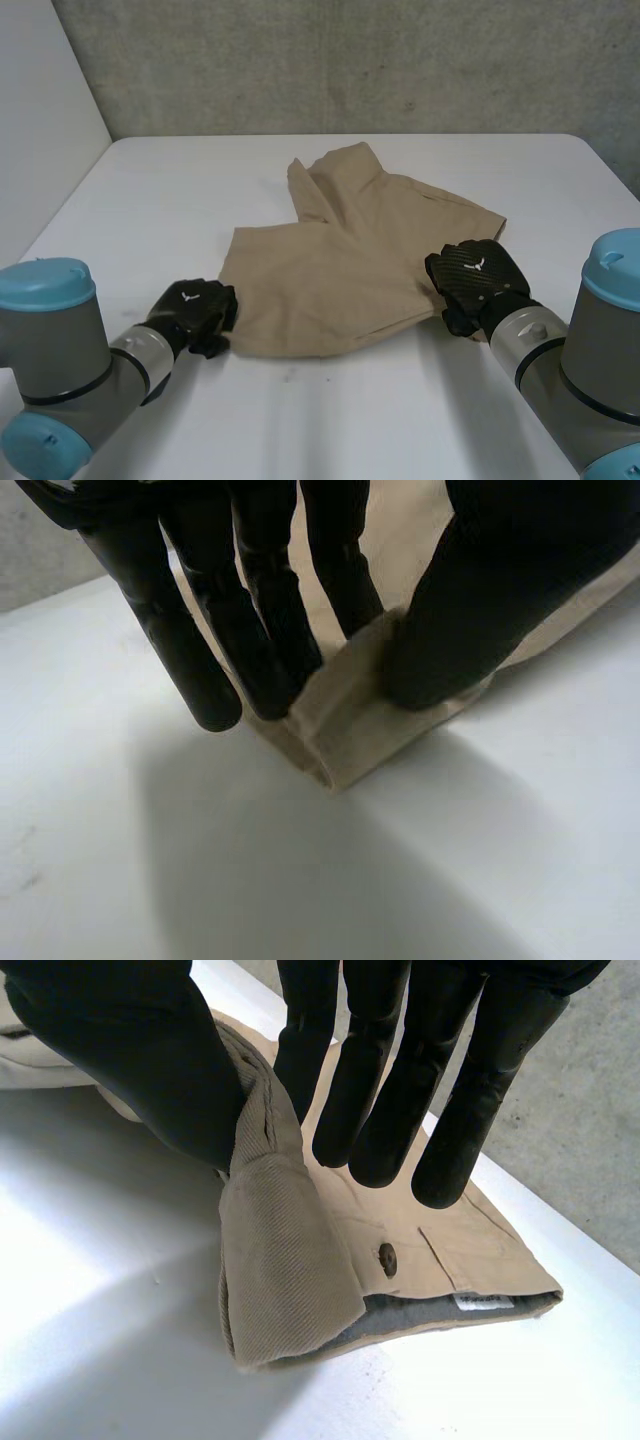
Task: Fold the shorts.
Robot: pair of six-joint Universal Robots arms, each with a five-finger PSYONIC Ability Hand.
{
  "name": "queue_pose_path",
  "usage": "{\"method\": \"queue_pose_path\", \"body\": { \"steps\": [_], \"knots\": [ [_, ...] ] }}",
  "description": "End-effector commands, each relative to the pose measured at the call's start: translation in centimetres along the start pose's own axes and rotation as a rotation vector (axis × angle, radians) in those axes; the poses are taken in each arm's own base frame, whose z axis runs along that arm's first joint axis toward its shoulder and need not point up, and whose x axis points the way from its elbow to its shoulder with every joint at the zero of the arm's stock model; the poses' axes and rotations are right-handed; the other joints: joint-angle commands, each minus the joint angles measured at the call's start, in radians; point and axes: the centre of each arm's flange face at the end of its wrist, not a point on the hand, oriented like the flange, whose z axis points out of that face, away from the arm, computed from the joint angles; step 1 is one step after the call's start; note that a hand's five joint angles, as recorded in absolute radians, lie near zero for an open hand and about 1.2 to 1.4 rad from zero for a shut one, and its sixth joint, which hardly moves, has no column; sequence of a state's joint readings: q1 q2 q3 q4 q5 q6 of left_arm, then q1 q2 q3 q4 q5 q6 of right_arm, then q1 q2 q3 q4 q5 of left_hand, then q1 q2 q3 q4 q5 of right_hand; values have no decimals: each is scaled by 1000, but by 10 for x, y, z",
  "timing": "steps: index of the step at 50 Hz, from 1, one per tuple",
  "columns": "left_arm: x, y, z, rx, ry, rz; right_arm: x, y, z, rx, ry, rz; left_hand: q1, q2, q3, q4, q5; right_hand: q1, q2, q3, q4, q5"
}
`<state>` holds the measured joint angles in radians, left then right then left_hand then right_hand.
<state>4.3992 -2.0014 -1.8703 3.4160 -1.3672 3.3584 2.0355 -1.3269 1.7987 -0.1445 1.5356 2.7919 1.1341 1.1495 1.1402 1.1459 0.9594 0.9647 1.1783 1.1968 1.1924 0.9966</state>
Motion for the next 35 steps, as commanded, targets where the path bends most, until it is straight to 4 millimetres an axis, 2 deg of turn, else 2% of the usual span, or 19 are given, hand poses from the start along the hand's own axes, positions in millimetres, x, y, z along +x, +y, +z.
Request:
{"method": "queue_pose_path", "body": {
  "steps": [1, 7, 8, 10, 11, 13, 14, 17, 18, 21, 22, 24, 26, 30, 35],
  "knots": [
    [-4, -5, 1, 32, -43, 8, 0, -1, 0, 2, 1, 0, 262, 247, 256, 250, 262, 432, 218, 199, 204, 225],
    [-6, -14, -6, 47, -67, 11, 1, -8, -2, 18, 0, -14, 262, 247, 256, 250, 262, 432, 218, 199, 204, 225],
    [-8, -27, -16, 81, -80, 18, 2, -11, -3, 24, 3, -19, 262, 247, 256, 250, 262, 432, 218, 199, 204, 225],
    [-9, -40, -28, 110, -89, 23, 5, -21, -9, 45, 4, -46, 262, 247, 256, 250, 262, 432, 218, 199, 204, 225],
    [-8, -51, -44, 123, -90, 26, 6, -25, -12, 47, 3, -62, 262, 247, 256, 250, 262, 432, 218, 199, 204, 225],
    [-6, -62, -60, 130, -90, 27, 7, -31, -19, 38, -9, -107, 262, 247, 256, 250, 262, 432, 218, 199, 204, 225],
    [-5, -71, -76, 135, -89, 27, 8, -36, -25, 27, -21, -141, 262, 247, 256, 250, 262, 432, 218, 199, 204, 225],
    [-1, -85, -104, 145, -87, 27, 9, -43, -35, 6, -48, -187, 262, 247, 256, 250, 262, 432, 218, 199, 204, 225],
    [1, -92, -122, 156, -86, 29, 10, -47, -42, -11, -60, -214, 262, 247, 256, 250, 262, 432, 218, 199, 204, 225],
    [6, -101, -148, 181, -84, 35, 11, -52, -58, -53, -90, -255, 262, 247, 256, 250, 262, 432, 218, 199, 204, 225],
    [9, -108, -165, 210, -81, 44, 11, -54, -63, -61, -96, -266, 262, 247, 256, 250, 262, 432, 218, 199, 204, 225],
    [13, -114, -181, 241, -74, 51, 12, -56, -73, -80, -109, -293, 262, 247, 256, 250, 262, 432, 218, 199, 204, 225],
    [18, -119, -200, 278, -52, 61, 12, -58, -90, -106, -128, -347, 262, 247, 256, 250, 262, 432, 218, 199, 204, 225],
    [27, -117, -216, 288, 0, 67, 13, -61, -107, -121, -142, -414, 262, 247, 256, 250, 262, 432, 218, 199, 204, 225],
    [31, -102, -209, 227, 44, 55, 17, -54, -107, -151, -135, -430, 262, 247, 256, 250, 262, 432, 218, 199, 204, 225]
  ]
}}
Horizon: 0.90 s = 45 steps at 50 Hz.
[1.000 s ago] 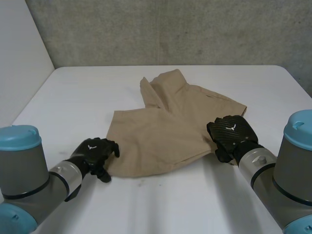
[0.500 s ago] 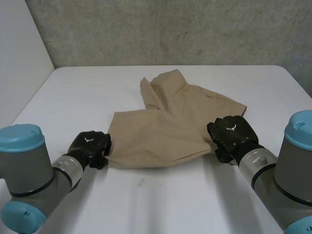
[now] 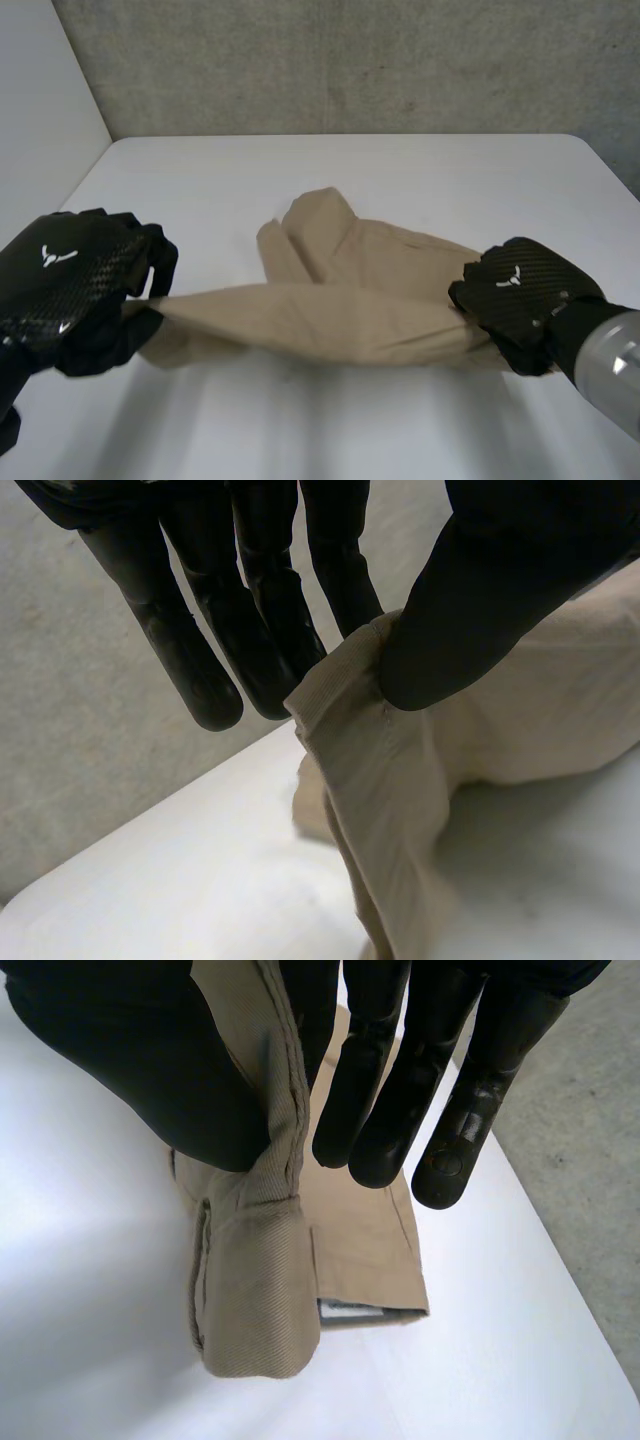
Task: Fold the shorts.
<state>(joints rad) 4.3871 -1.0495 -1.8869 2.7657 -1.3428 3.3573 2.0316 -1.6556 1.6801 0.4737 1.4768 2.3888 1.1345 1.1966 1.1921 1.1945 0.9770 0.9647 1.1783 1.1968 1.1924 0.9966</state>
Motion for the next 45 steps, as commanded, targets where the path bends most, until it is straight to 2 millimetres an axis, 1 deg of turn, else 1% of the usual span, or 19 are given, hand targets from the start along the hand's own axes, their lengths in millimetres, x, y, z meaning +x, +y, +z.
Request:
{"method": "queue_pose_path", "body": {
  "steps": [1, 5, 9, 10, 13, 14, 17, 20, 21, 22, 24, 25, 27, 29, 30, 31, 36, 43, 45],
  "knots": [
    [9, 17, -1, -66, 70, -21, 0, 10, -5, -45, -5, -35, 262, 200, 204, 202, 245, 432, 218, 199, 204, 225],
    [7, 33, 21, -144, 89, -38, -5, 21, 6, -88, -37, -26, 262, 200, 204, 202, 245, 432, 218, 199, 204, 225],
    [2, 46, 56, -178, 94, -31, -9, 31, 38, -106, -72, -25, 262, 200, 204, 202, 245, 432, 218, 199, 204, 225],
    [-2, 49, 74, -178, 90, -14, -7, 31, 49, -98, -59, -29, 262, 200, 204, 202, 245, 432, 218, 199, 204, 225],
    [-9, 51, 103, -174, 83, 22, 1, 23, 63, -46, -13, -38, 262, 200, 204, 202, 245, 432, 218, 199, 204, 225],
    [-16, 47, 121, -156, 63, 50, 11, 15, 71, -4, 32, -40, 262, 200, 204, 202, 245, 432, 218, 199, 204, 225],
    [-28, 31, 150, -98, 3, 91, 35, -8, 87, 100, 145, -53, 262, 200, 204, 202, 245, 432, 218, 199, 204, 225],
    [-45, -15, 181, 53, -124, 128, 60, -30, 96, 194, 270, -60, 262, 200, 204, 202, 245, 432, 218, 199, 204, 225],
    [-48, -28, 186, 97, -157, 137, 81, -48, 98, 271, 378, -67, 262, 200, 204, 202, 245, 432, 218, 199, 204, 225],
    [-52, -57, 191, 195, -215, 148, 91, -57, 96, 315, 437, -70, 262, 200, 204, 202, 245, 432, 218, 199, 204, 225],
    [-60, -91, 191, 324, -285, 143, 111, -77, 93, 411, 554, -72, 262, 200, 204, 202, 245, 432, 218, 199, 204, 225],
    [-65, -123, 187, 461, -337, 144, 128, -96, 86, 526, 668, -77, 262, 200, 204, 202, 245, 432, 218, 199, 204, 225],
    [-70, -159, 178, 665, -386, 141, 144, -117, 75, 665, 798, -91, 262, 200, 204, 202, 245, 432, 218, 199, 204, 225],
    [-74, -182, 163, 784, -424, 140, 156, -134, 56, 781, 901, -98, 262, 200, 204, 202, 245, 432, 218, 199, 204, 225],
    [-74, -202, 145, 895, -448, 139, 158, -139, 51, 808, 924, -100, 262, 200, 204, 202, 245, 432, 218, 199, 204, 225],
    [-73, -206, 139, 923, -452, 140, 160, -141, 46, 822, 937, -101, 262, 200, 204, 202, 245, 432, 218, 199, 204, 225],
    [-67, -177, 140, 838, -428, 143, 138, -139, 51, 783, 835, -97, 262, 200, 204, 202, 245, 432, 218, 199, 204, 225],
    [-54, -84, 161, 552, -369, 134, 99, -110, 78, 678, 655, -85, 262, 200, 204, 202, 245, 432, 218, 199, 204, 225],
    [-47, -47, 163, 442, -341, 129, 84, -95, 90, 639, 585, -74, 262, 200, 204, 202, 245, 432, 218, 199, 204, 225]
  ]
}}
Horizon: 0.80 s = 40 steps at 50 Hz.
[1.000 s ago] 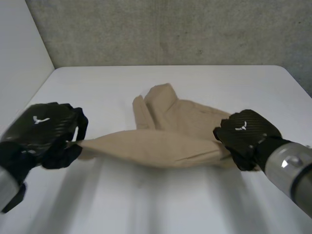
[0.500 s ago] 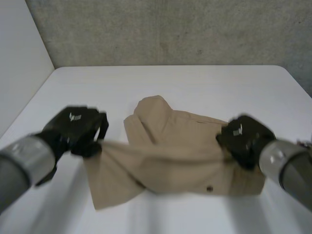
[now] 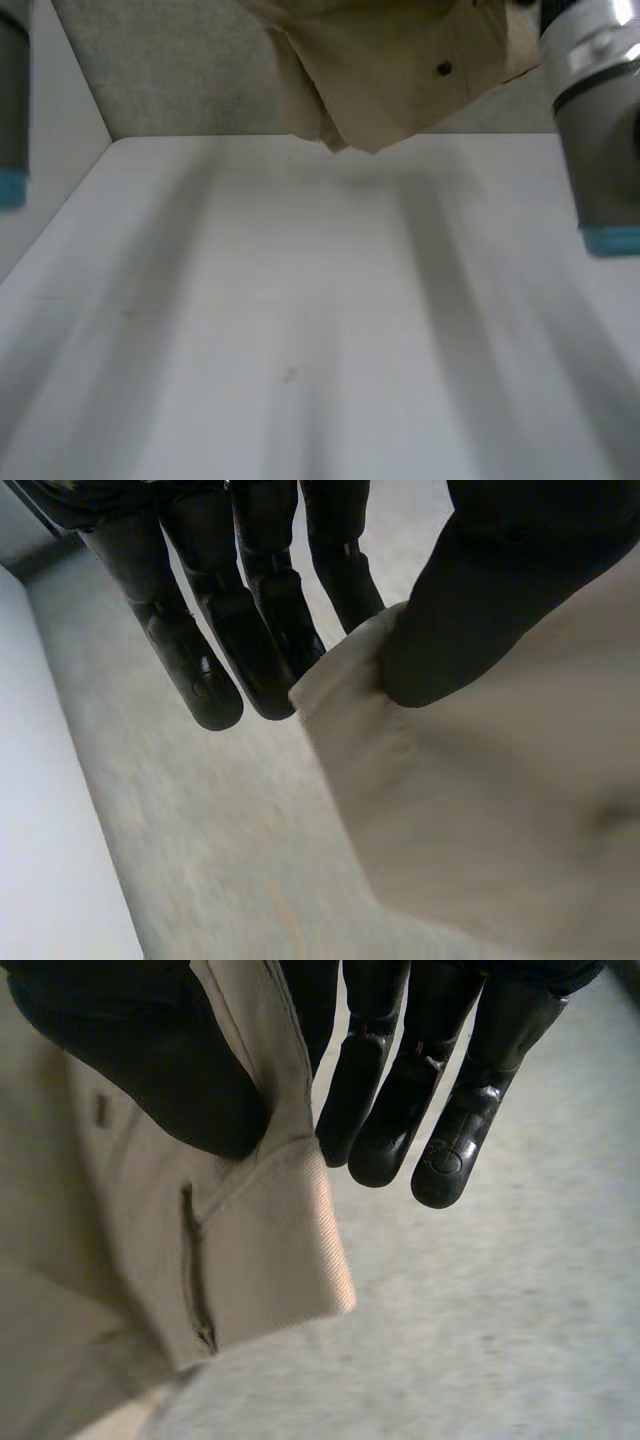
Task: Fold the shorts.
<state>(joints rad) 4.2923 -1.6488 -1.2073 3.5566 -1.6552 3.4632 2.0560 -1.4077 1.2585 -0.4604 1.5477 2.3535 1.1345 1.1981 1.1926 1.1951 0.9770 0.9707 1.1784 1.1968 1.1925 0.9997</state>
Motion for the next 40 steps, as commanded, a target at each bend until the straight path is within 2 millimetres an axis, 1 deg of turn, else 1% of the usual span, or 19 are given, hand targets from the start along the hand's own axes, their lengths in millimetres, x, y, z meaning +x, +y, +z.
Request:
{"method": "queue_pose_path", "body": {
  "steps": [1, 2, 3, 6, 7, 9, 10, 11, 14, 17, 21, 22, 28, 29, 32, 33, 35, 39, 40],
  "knots": [
    [22, 94, -85, -375, 125, 31, -52, 37, -43, -148, -228, 55, 262, 198, 204, 201, 245, 426, 218, 199, 204, 222],
    [24, 102, -95, -412, 138, 36, -59, 44, -49, -170, -255, 61, 262, 198, 204, 201, 245, 426, 218, 199, 204, 222],
    [27, 118, -117, -487, 168, 43, -75, 59, -61, -210, -314, 75, 262, 198, 204, 201, 245, 426, 218, 199, 204, 222],
    [31, 136, -147, -585, 202, 47, -97, 78, -80, -269, -398, 92, 262, 198, 204, 201, 245, 426, 218, 199, 204, 222],
    [33, 146, -165, -641, 226, 49, -112, 91, -96, -320, -454, 98, 262, 198, 204, 201, 245, 426, 218, 199, 204, 222],
    [38, 158, -182, -706, 255, 51, -126, 104, -111, -372, -508, 96, 262, 198, 204, 201, 245, 426, 218, 199, 204, 222],
    [42, 163, -192, -740, 278, 49, -136, 111, -124, -416, -552, 99, 262, 198, 204, 201, 245, 426, 218, 199, 204, 222],
    [46, 173, -210, -804, 308, 53, -138, 114, -129, -435, -569, 101, 262, 198, 204, 201, 245, 426, 218, 199, 204, 222],
    [52, 177, -226, -854, 342, 54, -141, 118, -145, -499, -621, 106, 262, 198, 204, 201, 245, 426, 218, 199, 204, 222],
    [48, 172, -228, -859, 340, 56, -138, 115, -158, -560, -672, 119, 262, 198, 204, 201, 245, 426, 218, 199, 204, 222],
    [32, 162, -220, -873, 299, 67, -126, 103, -165, -610, -706, 137, 262, 198, 204, 201, 245, 426, 218, 199, 204, 222],
    [27, 156, -219, -887, 291, 71, -123, 100, -167, -618, -710, 142, 262, 198, 204, 201, 245, 426, 218, 199, 204, 222],
    [18, 128, -220, -912, 304, 69, -105, 84, -178, -689, -737, 177, 262, 198, 204, 201, 245, 426, 218, 199, 204, 222],
    [17, 120, -222, -922, 319, 67, -99, 78, -180, -700, -739, 185, 262, 198, 204, 201, 245, 426, 218, 199, 204, 222],
    [15, 108, -227, -942, 348, 57, -88, 67, -187, -726, -758, 189, 262, 198, 204, 201, 245, 426, 218, 199, 204, 222],
    [14, 98, -232, -960, 373, 49, -86, 64, -190, -734, -770, 186, 262, 198, 204, 201, 245, 426, 218, 199, 204, 222],
    [14, 90, -238, -984, 400, 41, -80, 58, -194, -754, -791, 183, 262, 198, 204, 201, 245, 426, 218, 199, 204, 222],
    [12, 70, -254, -1048, 472, 26, -64, 43, -212, -829, -887, 158, 262, 198, 204, 201, 245, 426, 218, 199, 204, 222],
    [12, 67, -257, -1061, 483, 23, -59, 38, -220, -850, -937, 134, 262, 198, 204, 201, 245, 426, 218, 199, 204, 222]
  ]
}}
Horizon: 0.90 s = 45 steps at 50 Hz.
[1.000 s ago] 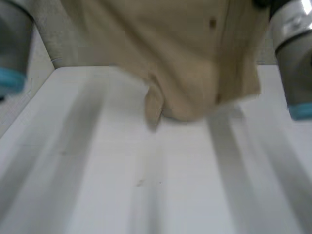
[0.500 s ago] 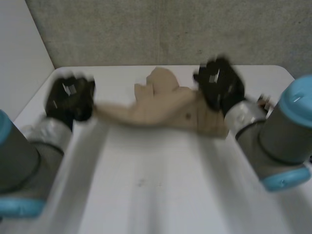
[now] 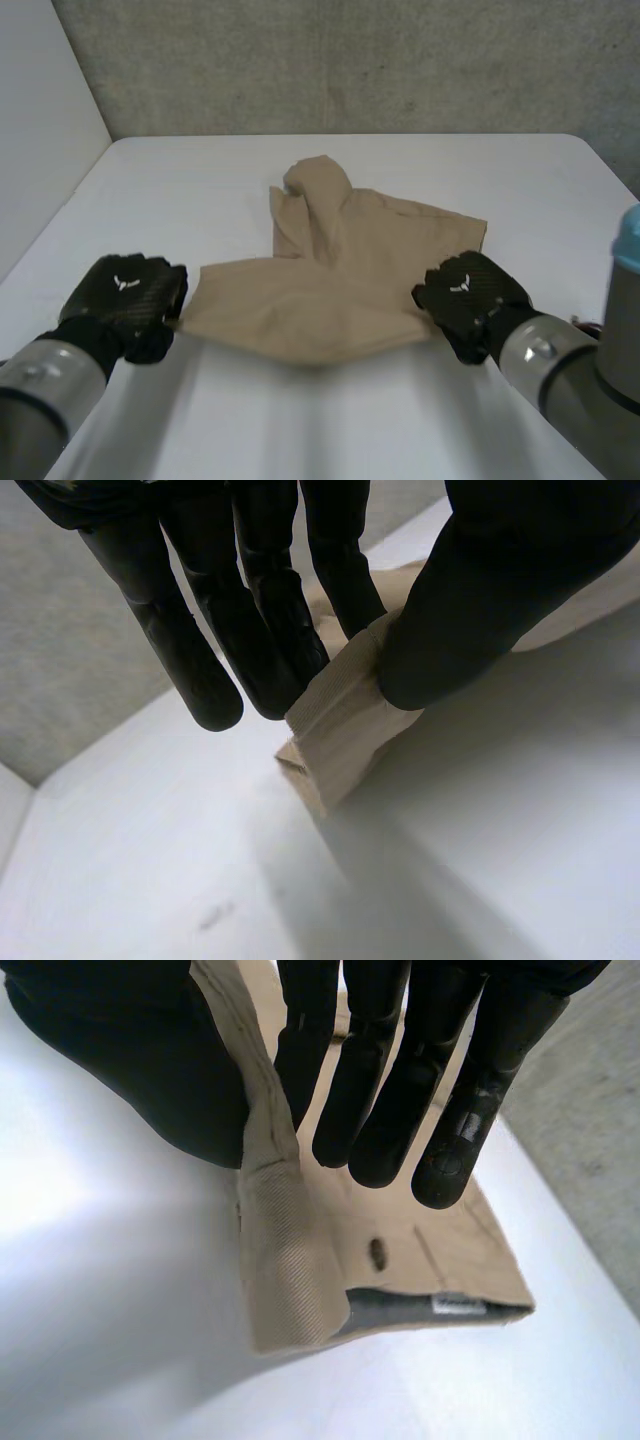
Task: Fold the shorts.
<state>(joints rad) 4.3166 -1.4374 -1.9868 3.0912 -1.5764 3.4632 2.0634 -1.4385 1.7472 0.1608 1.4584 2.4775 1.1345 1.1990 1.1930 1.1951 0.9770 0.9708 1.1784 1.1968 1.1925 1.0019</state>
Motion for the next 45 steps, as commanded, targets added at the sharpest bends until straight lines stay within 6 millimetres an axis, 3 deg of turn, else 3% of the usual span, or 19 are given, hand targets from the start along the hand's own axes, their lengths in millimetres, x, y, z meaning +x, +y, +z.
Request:
{"method": "queue_pose_path", "body": {
  "steps": [1, 4, 10, 16, 17, 19, 20, 21, 30, 31, 38, 45],
  "knots": [
    [13, 3, -48, -114, 143, 11, -10, 5, -49, -153, -141, -65, 262, 197, 203, 201, 245, 426, 218, 199, 204, 220],
    [19, 6, -58, -129, 198, 12, -14, 11, -59, -209, -187, -115, 262, 197, 203, 201, 245, 426, 218, 199, 204, 220],
    [31, 17, -62, -159, 280, 15, -14, 20, -57, -242, -199, -123, 262, 197, 203, 201, 245, 426, 218, 199, 204, 220],
    [34, 17, -45, -189, 306, 35, -11, 39, -39, -320, -212, -97, 262, 197, 203, 201, 245, 426, 218, 199, 204, 220],
    [33, 13, -42, -175, 304, 47, -12, 41, -37, -324, -214, -98, 134, 70, 76, 74, 117, 426, 218, 199, 204, 220],
    [32, 5, -35, -138, 297, 75, -12, 41, -33, -320, -214, -96, -410, -475, -469, -471, -427, 426, 218, 199, 204, 220],
    [30, -3, -26, -98, 288, 112, -11, 41, -32, -313, -209, -97, -852, -916, -910, -913, -869, 426, 218, 199, 204, 220],
    [29, -7, -21, -78, 282, 131, -10, 40, -31, -308, -204, -99, -941, -1005, -999, -1001, -958, 426, 218, 199, 204, 220],
    [29, -28, 65, 74, 225, 245, -6, 38, -20, -250, -144, -99, -921, -986, -980, -982, -938, 426, 218, 199, 204, 220],
    [32, -25, 82, 76, 227, 246, -6, 38, -19, -247, -141, -98, -918, -983, -977, -979, -935, 426, 218, 199, 204, 220],
    [45, -9, 153, 66, 240, 252, -10, 41, -11, -240, -140, -101, -895, -959, -953, -955, -912, 426, 218, 199, 204, 220],
    [52, -3, 197, 109, 227, 260, -10, 43, -7, -223, -122, -105, -815, -880, -874, -876, -832, 426, 218, 199, 204, 220]
  ]
}}
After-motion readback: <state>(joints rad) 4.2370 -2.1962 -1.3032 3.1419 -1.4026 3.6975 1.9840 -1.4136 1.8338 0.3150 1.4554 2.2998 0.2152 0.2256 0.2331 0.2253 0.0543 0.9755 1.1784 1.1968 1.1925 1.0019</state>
